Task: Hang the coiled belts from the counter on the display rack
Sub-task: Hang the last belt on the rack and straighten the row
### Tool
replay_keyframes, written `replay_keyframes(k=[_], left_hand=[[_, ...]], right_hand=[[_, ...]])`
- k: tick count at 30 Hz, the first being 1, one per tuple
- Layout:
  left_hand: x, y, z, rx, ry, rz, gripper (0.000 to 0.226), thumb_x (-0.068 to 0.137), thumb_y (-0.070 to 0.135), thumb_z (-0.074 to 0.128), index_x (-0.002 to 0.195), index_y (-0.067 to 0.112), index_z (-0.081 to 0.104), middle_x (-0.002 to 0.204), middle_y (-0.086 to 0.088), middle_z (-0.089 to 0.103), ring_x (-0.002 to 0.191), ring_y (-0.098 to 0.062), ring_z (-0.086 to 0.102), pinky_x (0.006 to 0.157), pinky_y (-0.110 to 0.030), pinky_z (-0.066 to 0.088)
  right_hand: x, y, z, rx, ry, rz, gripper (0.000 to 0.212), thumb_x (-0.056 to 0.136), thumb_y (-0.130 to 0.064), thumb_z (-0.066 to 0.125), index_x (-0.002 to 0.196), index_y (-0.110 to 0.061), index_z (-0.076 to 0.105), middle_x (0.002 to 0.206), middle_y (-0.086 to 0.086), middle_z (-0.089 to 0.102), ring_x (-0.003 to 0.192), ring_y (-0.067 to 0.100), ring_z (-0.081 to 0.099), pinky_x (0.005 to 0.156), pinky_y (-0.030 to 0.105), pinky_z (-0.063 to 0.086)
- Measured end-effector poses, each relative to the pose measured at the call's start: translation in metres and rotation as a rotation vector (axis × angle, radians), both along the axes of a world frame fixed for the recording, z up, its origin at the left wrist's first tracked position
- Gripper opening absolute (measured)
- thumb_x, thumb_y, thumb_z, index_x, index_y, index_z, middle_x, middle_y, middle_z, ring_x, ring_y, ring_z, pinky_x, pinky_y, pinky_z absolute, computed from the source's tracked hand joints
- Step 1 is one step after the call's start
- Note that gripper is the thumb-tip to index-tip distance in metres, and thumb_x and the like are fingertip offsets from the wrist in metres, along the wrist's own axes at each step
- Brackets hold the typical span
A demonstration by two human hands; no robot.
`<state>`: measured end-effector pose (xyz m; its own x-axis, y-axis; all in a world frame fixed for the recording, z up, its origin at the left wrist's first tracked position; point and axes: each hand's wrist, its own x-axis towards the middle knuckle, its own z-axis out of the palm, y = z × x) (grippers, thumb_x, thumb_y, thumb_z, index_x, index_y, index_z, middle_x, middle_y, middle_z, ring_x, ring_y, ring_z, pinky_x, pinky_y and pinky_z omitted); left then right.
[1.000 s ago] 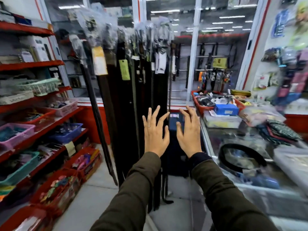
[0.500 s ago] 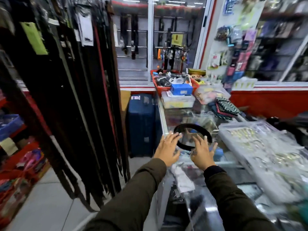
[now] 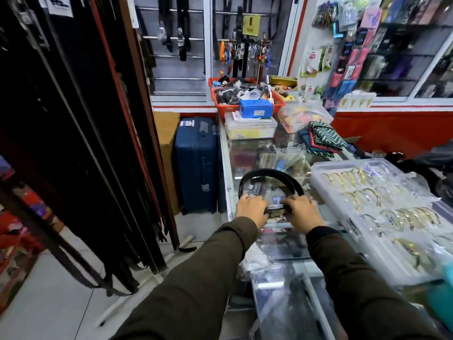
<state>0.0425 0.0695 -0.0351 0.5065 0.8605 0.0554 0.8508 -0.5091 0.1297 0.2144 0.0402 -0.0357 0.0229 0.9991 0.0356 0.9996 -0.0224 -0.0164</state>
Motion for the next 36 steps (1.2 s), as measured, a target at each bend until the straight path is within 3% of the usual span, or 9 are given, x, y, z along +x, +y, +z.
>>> replay_keyframes(k=[5,10,14,16,19,22,27,32,36], left_hand=[[-0.040,-0.015,-0.003,0.039,-0.095,-0.014,0.038,0.092,0.027,0.056,0.127,0.017,0.064,0.130,-0.005,0.065,0.121,-0.029,0.059,0.106,-0.039,0.033],[-0.098,-0.037,0.007,0.163,-0.354,0.020,0.032,0.093,0.020,0.059,0.124,0.013,0.062,0.130,-0.009,0.057,0.123,-0.030,0.052,0.110,-0.040,0.039],[-0.137,-0.057,0.024,0.126,-0.915,0.253,0.035,0.095,0.013,0.063,0.129,0.017,0.059,0.135,-0.009,0.047,0.117,-0.020,0.050,0.108,-0.034,0.043],[-0.153,-0.062,0.039,-0.028,-1.271,0.427,0.036,0.093,0.015,0.069,0.128,0.015,0.058,0.125,-0.008,0.056,0.096,-0.020,0.062,0.093,-0.033,0.053],[-0.174,-0.066,0.062,-0.304,-1.652,0.480,0.015,0.091,0.018,0.072,0.104,0.014,0.066,0.097,-0.008,0.070,0.080,-0.024,0.071,0.072,-0.034,0.063],[-0.193,-0.072,0.080,-0.386,-1.697,0.392,0.008,0.090,0.018,0.074,0.095,0.019,0.068,0.093,-0.003,0.072,0.075,-0.006,0.073,0.063,-0.024,0.062],[-0.226,-0.077,0.102,-0.324,-1.673,0.306,0.023,0.087,0.014,0.076,0.109,0.018,0.070,0.099,0.001,0.075,0.081,0.000,0.073,0.060,-0.017,0.057],[-0.252,-0.079,0.123,-0.216,-1.751,0.316,0.025,0.088,0.007,0.073,0.114,0.006,0.070,0.099,-0.008,0.075,0.085,-0.007,0.073,0.069,-0.019,0.061],[-0.262,-0.079,0.146,-0.151,-1.843,0.253,0.018,0.090,0.007,0.071,0.106,0.016,0.074,0.102,-0.005,0.077,0.092,-0.013,0.074,0.083,-0.030,0.063]], right_hand=[[-0.014,-0.015,0.004,0.070,0.014,0.139,0.031,0.087,-0.020,0.068,0.116,-0.029,0.069,0.118,-0.003,0.070,0.126,0.020,0.055,0.120,0.047,0.018],[-0.055,-0.031,0.029,-0.031,0.471,0.278,0.026,0.085,-0.019,0.077,0.110,-0.011,0.073,0.105,0.010,0.076,0.099,0.025,0.071,0.089,0.041,0.055],[-0.104,-0.033,0.049,0.041,0.611,0.322,0.020,0.084,-0.015,0.078,0.103,-0.014,0.076,0.091,0.004,0.075,0.079,0.016,0.069,0.071,0.026,0.050],[-0.131,-0.030,0.064,0.069,0.656,0.341,0.022,0.083,-0.016,0.078,0.104,-0.014,0.076,0.091,0.002,0.077,0.080,0.016,0.072,0.073,0.028,0.053],[-0.163,-0.030,0.085,0.085,0.817,0.375,0.024,0.082,-0.018,0.080,0.106,-0.020,0.076,0.092,-0.003,0.079,0.076,-0.001,0.071,0.068,0.011,0.052],[-0.191,-0.037,0.105,0.106,0.997,0.419,0.024,0.081,-0.018,0.082,0.095,-0.035,0.073,0.087,-0.012,0.077,0.075,-0.006,0.071,0.069,0.008,0.051],[-0.225,-0.047,0.123,0.173,1.233,0.453,0.020,0.078,-0.012,0.083,0.090,-0.027,0.076,0.082,-0.010,0.077,0.076,-0.007,0.070,0.070,0.009,0.052],[-0.255,-0.047,0.129,0.310,1.207,0.454,0.008,0.080,-0.030,0.082,0.078,-0.026,0.076,0.074,-0.010,0.076,0.071,-0.011,0.067,0.066,0.003,0.046],[-0.269,-0.041,0.138,0.176,1.252,0.541,0.005,0.090,-0.028,0.072,0.088,-0.024,0.076,0.084,-0.002,0.076,0.078,0.007,0.067,0.074,0.028,0.056]])
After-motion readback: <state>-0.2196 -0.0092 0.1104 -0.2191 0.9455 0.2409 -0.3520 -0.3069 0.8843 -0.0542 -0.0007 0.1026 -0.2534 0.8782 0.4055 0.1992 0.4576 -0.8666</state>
